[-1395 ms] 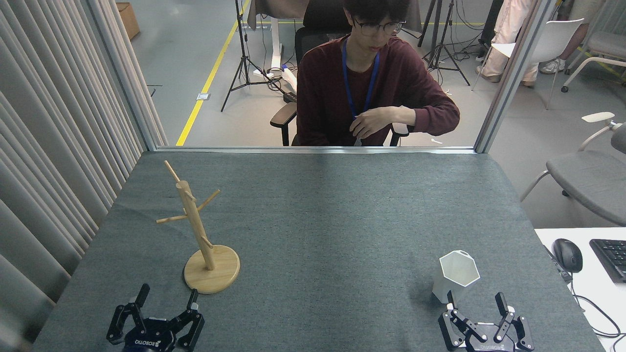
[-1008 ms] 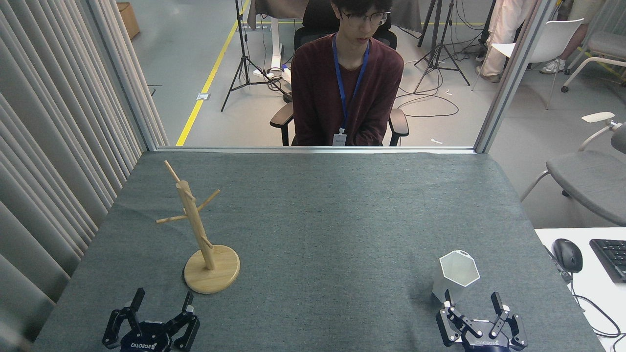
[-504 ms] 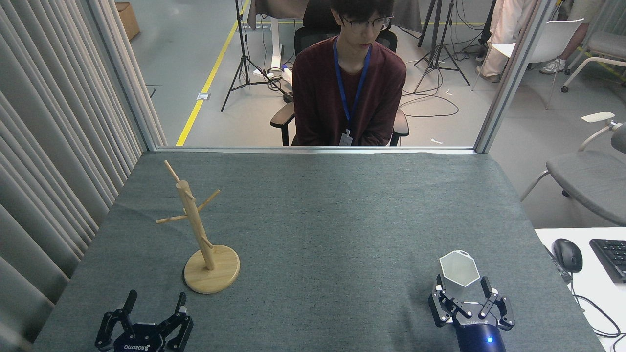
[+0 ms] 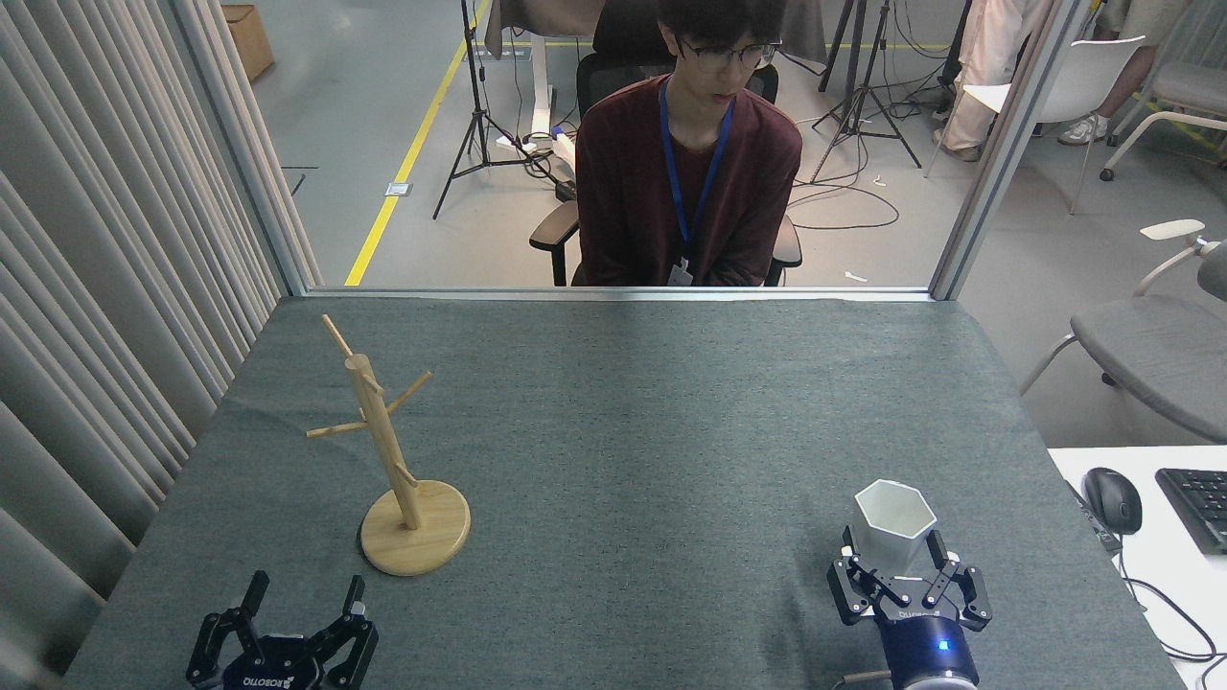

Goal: Hang cup on storage rack
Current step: 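Lift the white cup with the right gripper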

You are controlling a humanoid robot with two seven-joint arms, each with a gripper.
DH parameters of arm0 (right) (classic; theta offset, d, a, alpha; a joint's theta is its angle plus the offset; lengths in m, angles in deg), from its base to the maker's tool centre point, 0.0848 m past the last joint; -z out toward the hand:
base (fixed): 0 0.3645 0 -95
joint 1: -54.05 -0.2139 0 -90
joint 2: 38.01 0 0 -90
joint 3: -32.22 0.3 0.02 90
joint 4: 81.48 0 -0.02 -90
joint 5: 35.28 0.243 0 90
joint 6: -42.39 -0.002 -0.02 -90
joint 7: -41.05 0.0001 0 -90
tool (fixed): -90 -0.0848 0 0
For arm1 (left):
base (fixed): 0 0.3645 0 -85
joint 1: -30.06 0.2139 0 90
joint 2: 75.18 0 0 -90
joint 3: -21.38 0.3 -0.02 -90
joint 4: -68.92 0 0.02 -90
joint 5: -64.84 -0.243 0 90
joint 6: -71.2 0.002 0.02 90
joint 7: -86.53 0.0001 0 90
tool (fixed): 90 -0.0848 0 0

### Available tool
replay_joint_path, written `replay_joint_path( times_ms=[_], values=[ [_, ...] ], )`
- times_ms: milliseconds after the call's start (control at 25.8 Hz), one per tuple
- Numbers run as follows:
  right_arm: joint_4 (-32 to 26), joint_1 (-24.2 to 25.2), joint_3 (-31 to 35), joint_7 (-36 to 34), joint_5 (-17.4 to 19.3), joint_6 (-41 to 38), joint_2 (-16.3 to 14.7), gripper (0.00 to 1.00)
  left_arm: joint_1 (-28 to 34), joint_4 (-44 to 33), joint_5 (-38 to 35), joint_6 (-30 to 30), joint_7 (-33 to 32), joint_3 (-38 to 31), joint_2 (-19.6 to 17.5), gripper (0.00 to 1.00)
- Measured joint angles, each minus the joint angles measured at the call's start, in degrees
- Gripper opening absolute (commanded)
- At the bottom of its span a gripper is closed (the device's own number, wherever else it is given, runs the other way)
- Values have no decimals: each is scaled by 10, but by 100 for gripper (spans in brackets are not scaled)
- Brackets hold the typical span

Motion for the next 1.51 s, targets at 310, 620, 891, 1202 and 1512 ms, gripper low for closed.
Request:
replay_joint_path(
  times_ms=[310,620,891,1202,1512],
  values=[
    [6,0,0,-2,2,-2,-1,99,0,0,0,0,1,0,-1,99],
    [6,2,4,-3,7,-6,-11,99,0,0,0,0,1,-1,-2,99],
    [14,-3,4,-4,8,-6,-21,99,1,-1,0,0,1,-7,-2,99],
    [47,-18,6,-5,8,-15,-33,99,2,-2,0,-1,1,-13,-2,99],
    [126,-86,0,-7,4,-20,-28,83,2,-3,-1,2,1,-13,-2,99]
  ],
)
